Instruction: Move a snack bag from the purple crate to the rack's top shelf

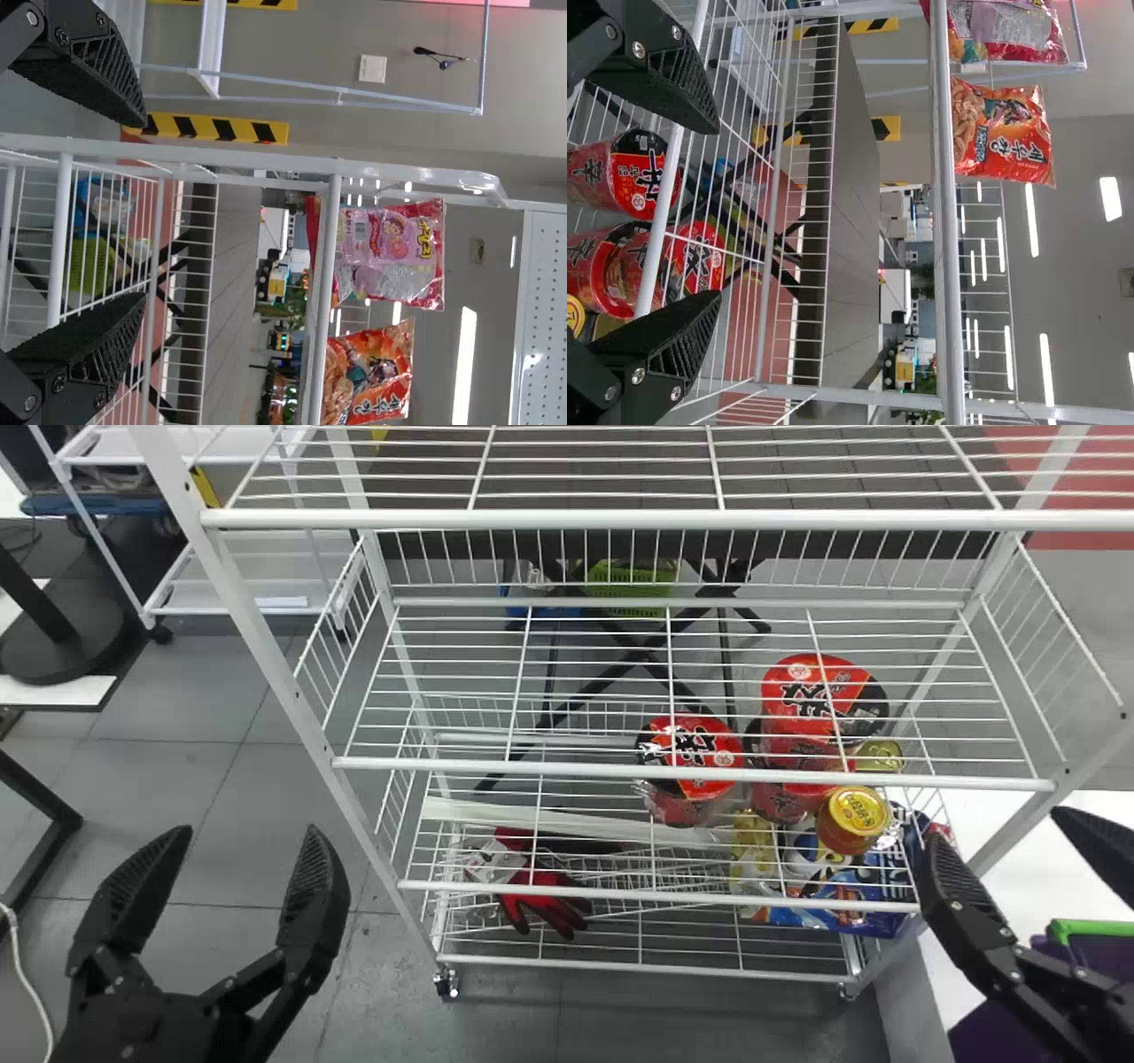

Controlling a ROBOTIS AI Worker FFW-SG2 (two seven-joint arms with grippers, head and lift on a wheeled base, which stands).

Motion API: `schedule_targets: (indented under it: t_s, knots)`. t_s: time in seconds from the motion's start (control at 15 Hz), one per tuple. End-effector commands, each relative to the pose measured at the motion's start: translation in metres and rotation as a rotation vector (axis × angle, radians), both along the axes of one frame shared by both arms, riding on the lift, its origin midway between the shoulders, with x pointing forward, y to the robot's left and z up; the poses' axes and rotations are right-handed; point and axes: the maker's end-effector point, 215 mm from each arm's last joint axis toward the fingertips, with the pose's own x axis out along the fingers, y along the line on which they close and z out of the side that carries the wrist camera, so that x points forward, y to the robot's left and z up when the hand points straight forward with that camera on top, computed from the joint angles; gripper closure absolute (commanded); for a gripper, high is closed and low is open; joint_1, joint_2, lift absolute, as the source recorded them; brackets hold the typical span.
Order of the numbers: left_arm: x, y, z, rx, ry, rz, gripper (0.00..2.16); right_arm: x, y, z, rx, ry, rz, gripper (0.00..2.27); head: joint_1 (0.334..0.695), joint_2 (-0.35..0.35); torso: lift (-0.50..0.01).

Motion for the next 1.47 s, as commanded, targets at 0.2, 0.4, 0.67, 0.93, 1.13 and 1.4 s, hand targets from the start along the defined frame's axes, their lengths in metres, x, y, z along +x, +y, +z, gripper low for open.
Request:
schedule_targets:
  t_s: [0.2,0.4,0.67,0.93,1.13,1.4]
  knots:
    - [0.0005,0.0001,-0.0001,-0.001,0.001,0.001,0.13,0.0001,-0.0012,0.001,0.008,-0.003,-0.004,0.18,0.695,0.045,-0.365]
    - [0.0003,0.0002,-0.001,-0.001,0.002,0.001,0.13,0.0001,-0.0015,0.001,0.01,-0.003,-0.007,0.18,0.695,0.044,-0.377]
    - [0.0008,0.0001,-0.0024,-0.002,0.007,0.001,0.13,0.0005,-0.0022,0.0029,0.009,-0.008,-0.009,0.18,0.695,0.043,-0.393]
    - [0.001,0.0,-0.0015,-0.002,0.005,0.0,0.13,0.0008,-0.0026,0.0047,0.008,-0.013,-0.009,0.18,0.695,0.042,-0.41]
    - [0.001,0.0006,-0.0015,-0.001,0.005,0.001,0.13,0.0003,-0.0021,0.0043,0.006,-0.011,-0.005,0.18,0.695,0.041,-0.421]
    - [0.0012,0.0009,0.001,0.0,-0.001,0.003,0.13,0.0008,-0.0019,0.0048,0.005,-0.013,-0.004,0.18,0.695,0.043,-0.437]
